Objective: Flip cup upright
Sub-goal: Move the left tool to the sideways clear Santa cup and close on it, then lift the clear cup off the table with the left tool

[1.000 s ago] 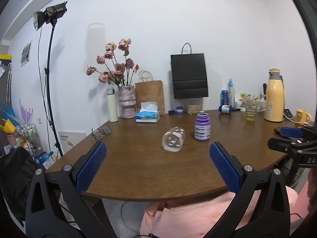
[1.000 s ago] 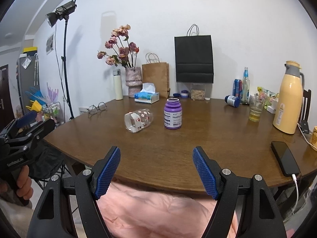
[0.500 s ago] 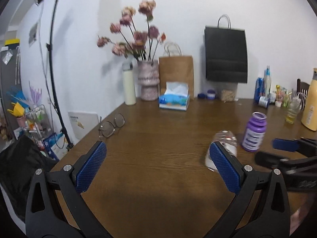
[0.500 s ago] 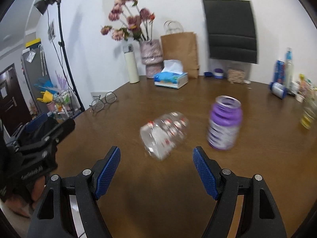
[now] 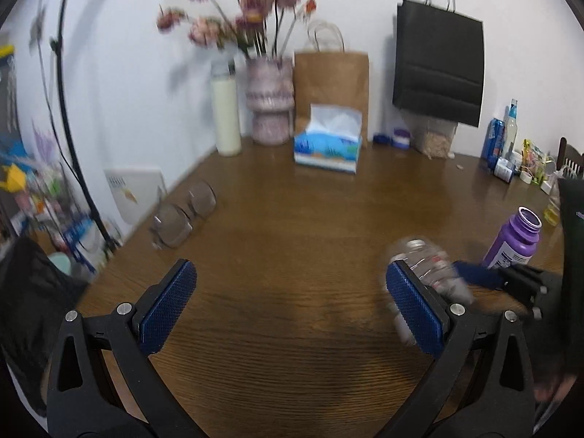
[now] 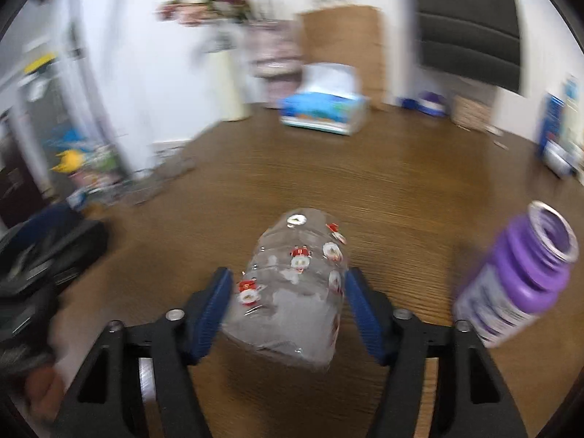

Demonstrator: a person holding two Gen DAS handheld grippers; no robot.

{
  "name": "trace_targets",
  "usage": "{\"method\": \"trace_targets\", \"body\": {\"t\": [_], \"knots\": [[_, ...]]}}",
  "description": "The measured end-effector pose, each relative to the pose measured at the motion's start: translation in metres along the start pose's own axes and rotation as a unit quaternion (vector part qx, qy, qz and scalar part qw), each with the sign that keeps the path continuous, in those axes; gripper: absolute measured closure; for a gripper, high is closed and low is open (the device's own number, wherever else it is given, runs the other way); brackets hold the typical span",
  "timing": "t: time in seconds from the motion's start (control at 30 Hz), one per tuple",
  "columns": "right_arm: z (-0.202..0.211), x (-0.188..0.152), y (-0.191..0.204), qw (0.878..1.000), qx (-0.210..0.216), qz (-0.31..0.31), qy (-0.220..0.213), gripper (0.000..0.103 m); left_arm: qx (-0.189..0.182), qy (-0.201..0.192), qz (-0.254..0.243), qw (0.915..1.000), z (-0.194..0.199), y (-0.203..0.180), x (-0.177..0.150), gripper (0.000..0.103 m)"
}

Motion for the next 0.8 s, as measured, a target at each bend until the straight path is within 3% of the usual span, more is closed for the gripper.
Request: {"method": "trace_targets", "body": {"t": [0.1, 0.2, 0.27, 0.3, 0.4, 0.6, 0.8], "knots": [[0.012, -0.013, 0.034, 0.992, 0.069, 0.103, 0.005, 0.037, -0.060, 0.031, 0.007, 0.9977, -0.010, -0.014, -0.004, 0.000], [0.027, -0.025, 0.052, 0.980, 0.110, 0.168, 0.005, 0.037, -0.074, 0.055, -0.009, 0.9957, -0.020, -0.032, -0.012, 0.005], [0.034, -0.030, 0.053, 0.977, 0.117, 0.179, 0.004, 0.036, -0.055, 0.078, -0.025, 0.9951, -0.030, -0.040, -0.020, 0.027], [0.036, -0.032, 0.051, 0.977, 0.119, 0.178, 0.005, 0.035, -0.062, 0.082, -0.020, 0.9945, -0.032, -0.042, -0.022, 0.029], [0.036, -0.035, 0.038, 0.981, 0.108, 0.164, 0.004, 0.024, -0.060, 0.088, -0.005, 0.9943, -0.032, -0.041, -0.024, 0.037], [0.041, -0.035, 0.006, 0.991, 0.070, 0.116, 0.003, 0.024, -0.031, 0.060, 0.004, 0.9977, -0.017, -0.024, -0.028, 0.038], [0.046, -0.035, -0.010, 0.995, 0.044, 0.092, 0.003, 0.024, -0.014, 0.063, -0.016, 0.9978, -0.004, -0.027, -0.029, 0.036]]}}
Point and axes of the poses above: each gripper's, at about its wrist camera, not at the fingertips, and z roughly against the way its jaws point, y to its left, x to its top, the point moved 3 cm from there along -z, roughly the way its jaws point, and after that the axes turned 12 degrees about -y, right-handed, at the moved point
